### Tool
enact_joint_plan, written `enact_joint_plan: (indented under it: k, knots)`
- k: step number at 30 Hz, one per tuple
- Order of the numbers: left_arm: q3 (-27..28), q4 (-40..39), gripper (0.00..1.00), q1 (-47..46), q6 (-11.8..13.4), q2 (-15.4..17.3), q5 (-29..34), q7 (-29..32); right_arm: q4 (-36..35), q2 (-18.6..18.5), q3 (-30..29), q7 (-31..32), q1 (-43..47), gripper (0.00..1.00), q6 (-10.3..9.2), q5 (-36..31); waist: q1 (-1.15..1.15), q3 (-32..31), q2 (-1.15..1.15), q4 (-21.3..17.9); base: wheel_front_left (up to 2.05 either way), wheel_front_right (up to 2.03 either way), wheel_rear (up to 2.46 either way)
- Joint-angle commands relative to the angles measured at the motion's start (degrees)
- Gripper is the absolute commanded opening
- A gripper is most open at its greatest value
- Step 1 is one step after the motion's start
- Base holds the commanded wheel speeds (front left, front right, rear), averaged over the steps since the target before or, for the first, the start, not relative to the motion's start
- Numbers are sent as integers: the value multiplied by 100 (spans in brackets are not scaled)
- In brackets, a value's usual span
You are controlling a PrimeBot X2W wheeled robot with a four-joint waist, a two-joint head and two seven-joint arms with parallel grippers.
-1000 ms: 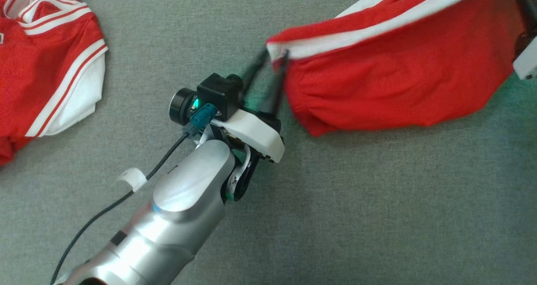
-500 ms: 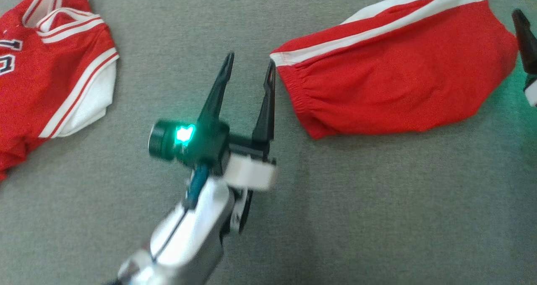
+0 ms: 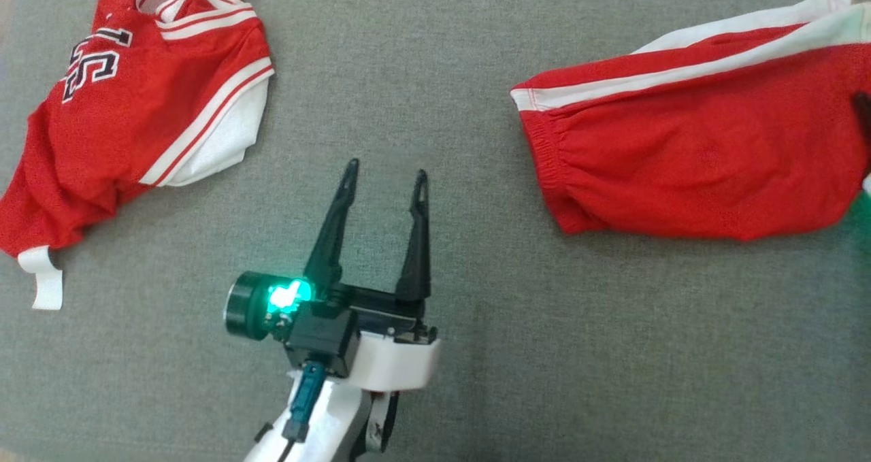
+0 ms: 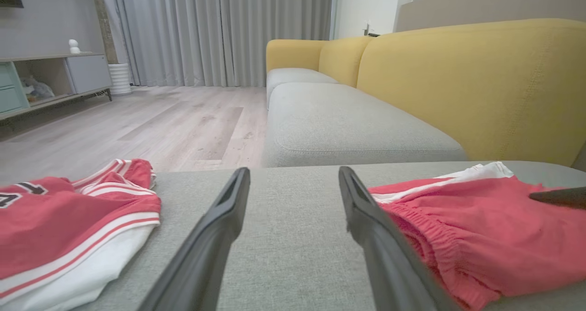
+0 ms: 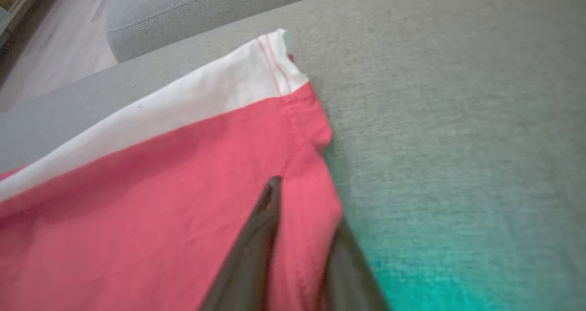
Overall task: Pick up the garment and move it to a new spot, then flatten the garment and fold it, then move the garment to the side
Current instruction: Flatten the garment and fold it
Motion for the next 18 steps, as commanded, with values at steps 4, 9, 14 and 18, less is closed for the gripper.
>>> enact_joint_plan:
  k: [4,9,14,18]
  knots:
    - [433,-275,100,52,-59,-50,196,-29,-158,-111,238,-189,102,0,-4,-65,1,-99,0,-241,0,0,0]
    - [663,-265,100,149,-169,-34,306,-29,-243,-256,343,-393,133,0,-4,-60,1,-273,0,-635,0,0,0]
    - [850,-255,100,230,-259,-37,386,-29,-150,-549,342,-677,345,0,-4,32,1,-432,0,-919,0,0,0]
    - [962,-223,100,302,-321,-55,408,-29,-234,-604,389,-955,367,0,-4,-42,1,-529,0,-1044,0,0,0]
